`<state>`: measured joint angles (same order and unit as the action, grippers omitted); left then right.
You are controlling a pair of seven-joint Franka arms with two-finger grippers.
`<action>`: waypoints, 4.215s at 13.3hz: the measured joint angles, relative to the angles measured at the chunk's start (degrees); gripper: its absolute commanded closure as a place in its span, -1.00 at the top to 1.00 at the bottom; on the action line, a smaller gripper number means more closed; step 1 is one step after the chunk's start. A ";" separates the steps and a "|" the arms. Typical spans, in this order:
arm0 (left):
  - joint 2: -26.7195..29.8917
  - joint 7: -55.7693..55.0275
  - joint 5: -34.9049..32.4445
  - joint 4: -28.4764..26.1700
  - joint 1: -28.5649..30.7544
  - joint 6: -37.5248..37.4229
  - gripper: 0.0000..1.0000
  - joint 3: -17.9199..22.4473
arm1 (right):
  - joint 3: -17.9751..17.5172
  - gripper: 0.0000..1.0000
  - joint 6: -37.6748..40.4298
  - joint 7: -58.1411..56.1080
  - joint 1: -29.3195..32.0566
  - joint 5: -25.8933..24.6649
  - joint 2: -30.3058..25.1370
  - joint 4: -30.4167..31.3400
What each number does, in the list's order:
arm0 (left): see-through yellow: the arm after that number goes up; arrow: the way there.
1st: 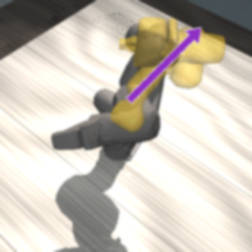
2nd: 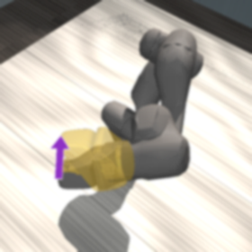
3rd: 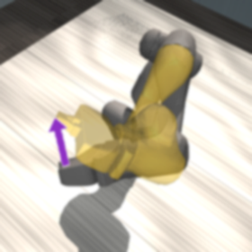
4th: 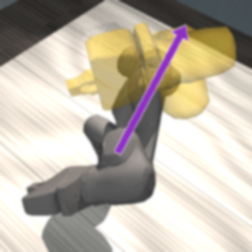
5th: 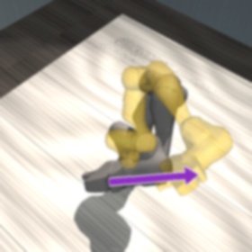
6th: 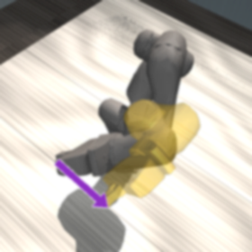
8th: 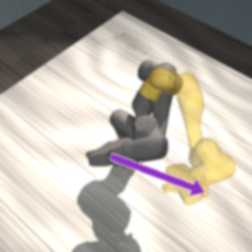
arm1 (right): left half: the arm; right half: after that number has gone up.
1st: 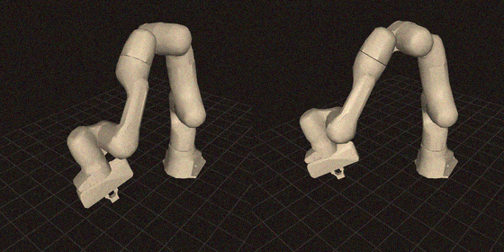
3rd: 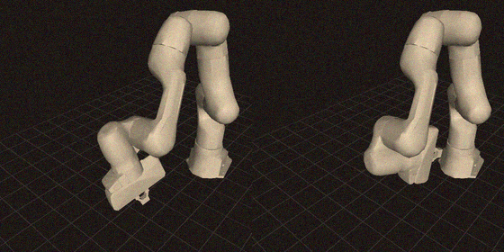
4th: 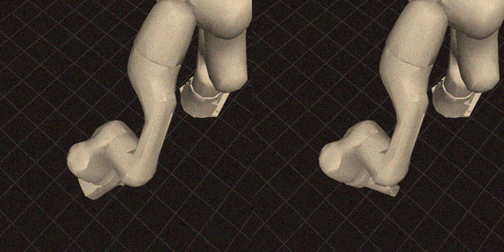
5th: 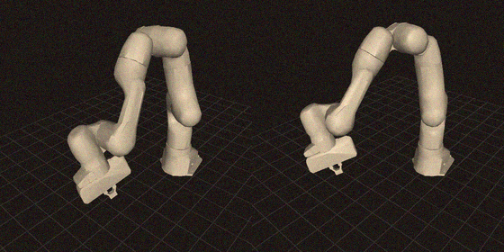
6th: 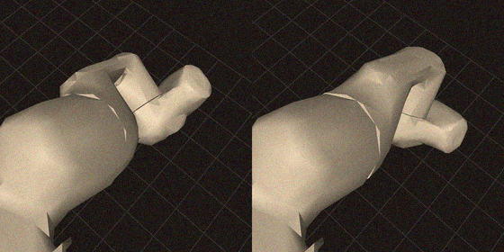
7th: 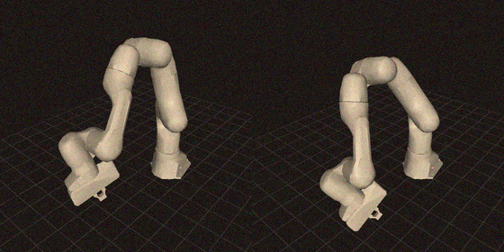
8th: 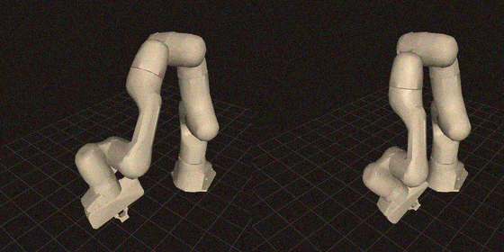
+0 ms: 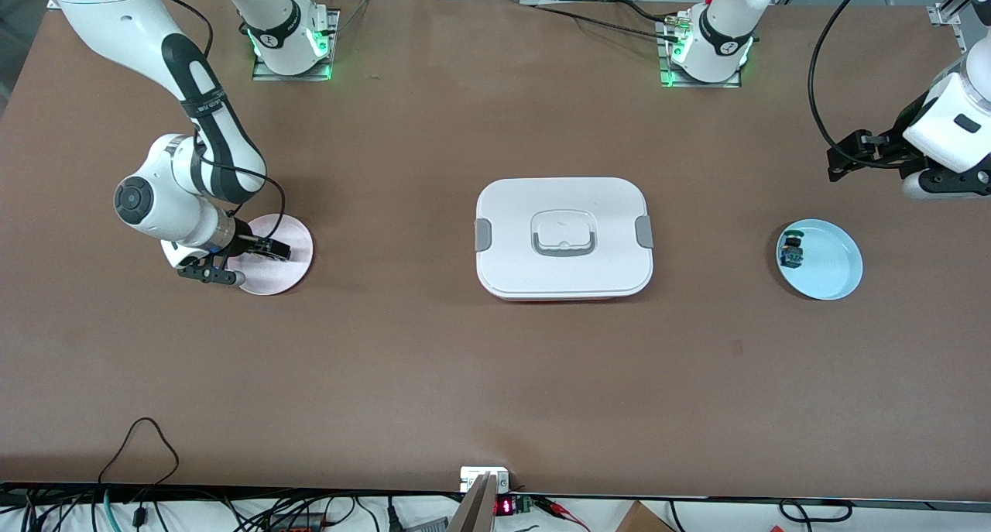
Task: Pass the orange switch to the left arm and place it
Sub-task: 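Close the right gripper on the orange switch, then lift the switch with the right gripper while the left gripper approaches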
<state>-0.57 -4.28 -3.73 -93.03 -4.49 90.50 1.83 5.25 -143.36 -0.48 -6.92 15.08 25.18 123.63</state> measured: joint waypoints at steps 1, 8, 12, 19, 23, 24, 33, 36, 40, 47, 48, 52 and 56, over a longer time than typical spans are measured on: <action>0.00 0.00 0.00 0.00 0.00 0.00 1.00 0.00 | 0.00 0.98 0.00 0.00 -0.01 0.00 0.01 0.00; 0.00 0.00 0.00 0.00 0.00 0.00 1.00 0.00 | -0.01 -0.58 -0.08 -0.05 -0.31 0.01 0.05 -0.02; 0.00 0.00 0.00 0.00 0.00 0.00 1.00 0.00 | -0.03 -0.92 -0.08 -0.10 -0.90 0.01 0.05 -0.08; 0.00 -0.09 0.00 0.02 0.00 -1.29 1.00 -0.02 | -0.06 -0.97 7.80 -0.56 -2.04 -0.06 -1.07 -5.49; 0.00 -0.27 0.45 0.34 -0.03 -1.37 1.00 -0.16 | 0.01 -0.97 19.96 -1.85 -2.04 -0.08 -3.37 -12.75; 0.00 -0.40 1.31 0.35 -0.04 -1.45 1.00 -0.22 | 0.04 -0.97 23.33 -2.04 -2.03 -0.28 -4.01 -14.93; -2.97 -0.94 15.29 0.34 -0.16 -10.48 1.00 -0.40 | -2.61 -0.98 36.24 -8.74 -3.75 -1.47 -7.79 -32.19; -5.89 -0.94 20.59 0.28 -0.32 -15.99 1.00 -0.48 | -6.28 -0.98 36.44 -11.03 -4.71 -1.48 -9.14 -35.17; -8.19 -0.90 39.66 0.33 -0.08 -16.52 1.00 -0.40 | -11.26 -0.98 36.41 -20.37 -4.82 1.73 -11.06 -36.26; -14.33 -0.41 78.41 0.20 -1.46 -7.82 1.00 -0.72 | -12.96 -0.98 35.51 -51.99 -5.46 24.11 -10.55 -35.95; -15.31 1.05 81.79 0.19 -1.60 -7.08 1.00 -0.72 | -13.06 -0.98 35.51 -55.32 -5.92 28.22 -10.19 -35.86; -19.07 7.16 93.02 0.10 -2.81 -4.75 1.00 -0.89 | -13.24 -0.98 34.47 -66.93 -8.31 42.15 -8.61 -35.73; -20.58 14.82 100.43 -2.34 -6.72 -0.13 1.00 -2.07 | -13.25 -0.98 31.09 -82.37 -9.52 56.52 -6.40 -33.70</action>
<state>-21.15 10.53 96.70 -95.37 -11.21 90.37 -0.24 -8.00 -112.27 -82.84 -16.44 71.60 18.78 89.93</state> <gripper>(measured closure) 0.000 0.282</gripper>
